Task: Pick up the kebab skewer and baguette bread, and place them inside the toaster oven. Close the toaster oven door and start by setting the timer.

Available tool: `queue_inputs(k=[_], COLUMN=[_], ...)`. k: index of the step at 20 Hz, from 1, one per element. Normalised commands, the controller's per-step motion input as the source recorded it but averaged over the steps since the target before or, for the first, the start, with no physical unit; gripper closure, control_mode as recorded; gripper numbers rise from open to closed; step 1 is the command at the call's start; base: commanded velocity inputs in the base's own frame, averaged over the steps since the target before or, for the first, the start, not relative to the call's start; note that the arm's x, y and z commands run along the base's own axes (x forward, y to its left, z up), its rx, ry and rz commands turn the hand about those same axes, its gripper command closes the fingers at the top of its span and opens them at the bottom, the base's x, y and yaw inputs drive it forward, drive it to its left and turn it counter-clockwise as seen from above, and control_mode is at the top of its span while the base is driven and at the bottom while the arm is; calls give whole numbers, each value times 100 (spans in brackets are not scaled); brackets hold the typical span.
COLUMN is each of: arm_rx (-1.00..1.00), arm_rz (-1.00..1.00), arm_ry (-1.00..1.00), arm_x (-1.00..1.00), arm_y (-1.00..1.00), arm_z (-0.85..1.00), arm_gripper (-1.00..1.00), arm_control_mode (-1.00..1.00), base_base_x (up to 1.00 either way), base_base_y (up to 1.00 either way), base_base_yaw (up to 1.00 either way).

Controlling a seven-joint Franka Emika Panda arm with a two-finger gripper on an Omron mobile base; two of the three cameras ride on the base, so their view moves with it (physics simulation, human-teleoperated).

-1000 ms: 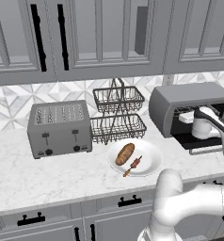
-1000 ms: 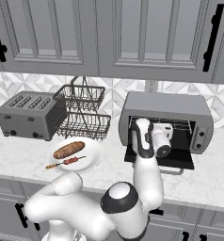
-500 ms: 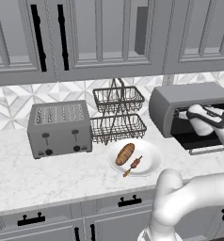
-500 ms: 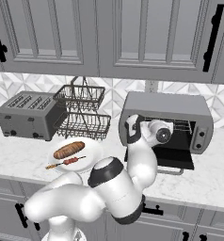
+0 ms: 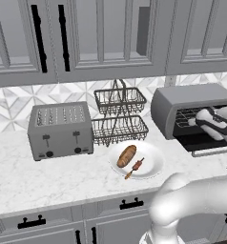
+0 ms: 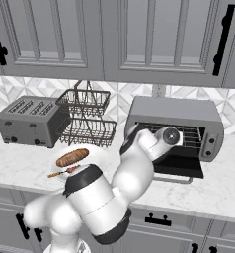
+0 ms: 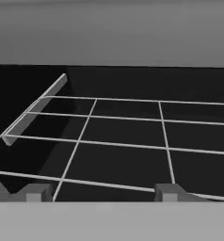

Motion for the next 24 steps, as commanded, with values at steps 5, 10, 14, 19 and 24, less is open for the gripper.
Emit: queue_inputs(k=[5, 10, 14, 19, 24], arm_rx=[-5, -7, -4, -2, -4], arm_rz=[0, 0, 0, 0, 0], arm_ry=[23, 12, 2, 0, 8], arm_x=[-83, -86, -84, -60, -40], arm_y=[-2, -11, -22, 11, 64], arm_z=[-21, -1, 5, 57, 51], arm_gripper=[-100, -100, -100, -100, -100], arm_control_mode=[-100, -100, -100, -100, -100], base_base_x=[0, 0, 0, 0, 0], base_base_y=[0, 0, 0, 0, 0], base_base_yaw=[0, 0, 0, 0, 0])
